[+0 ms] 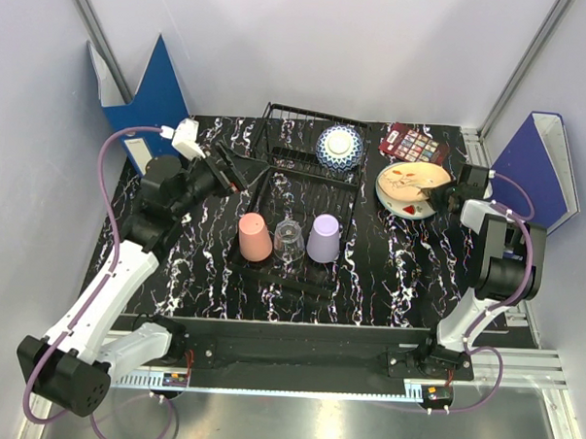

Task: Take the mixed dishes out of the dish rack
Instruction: Place the plate at the center of the board.

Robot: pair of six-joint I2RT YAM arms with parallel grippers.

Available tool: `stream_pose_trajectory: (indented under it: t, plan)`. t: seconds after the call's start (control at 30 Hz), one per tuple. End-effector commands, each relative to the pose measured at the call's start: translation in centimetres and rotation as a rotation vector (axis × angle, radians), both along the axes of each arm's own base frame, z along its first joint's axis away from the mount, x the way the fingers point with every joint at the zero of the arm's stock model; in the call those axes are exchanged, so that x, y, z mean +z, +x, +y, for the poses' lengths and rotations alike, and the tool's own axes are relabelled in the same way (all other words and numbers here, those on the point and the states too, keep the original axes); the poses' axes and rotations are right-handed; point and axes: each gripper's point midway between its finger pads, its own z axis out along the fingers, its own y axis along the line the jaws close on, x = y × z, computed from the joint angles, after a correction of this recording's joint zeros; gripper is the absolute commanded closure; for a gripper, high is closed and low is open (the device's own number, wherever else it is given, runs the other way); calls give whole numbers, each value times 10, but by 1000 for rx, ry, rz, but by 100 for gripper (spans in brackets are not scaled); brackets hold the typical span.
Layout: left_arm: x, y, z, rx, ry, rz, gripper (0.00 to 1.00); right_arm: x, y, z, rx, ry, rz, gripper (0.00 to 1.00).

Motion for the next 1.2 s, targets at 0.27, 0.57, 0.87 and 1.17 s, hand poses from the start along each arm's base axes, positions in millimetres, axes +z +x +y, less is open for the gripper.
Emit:
stream_pose_trajectory:
  t: [0.27,0.57,0.87,1.17]
  plan:
    - [3,1,1,4,-8,-22,1,34,10,5,23,3,-83,58]
    - [-1,-1,2,6,-8,-13,1,31,-12,-2,15,-56,36,45]
    - [-1,-1,2,10,3,-6,1,40,-29,-19,6,-165,158,40]
    - [-8,-1,2,14,10,14,1,23,-47,-24,11,-199,246,39]
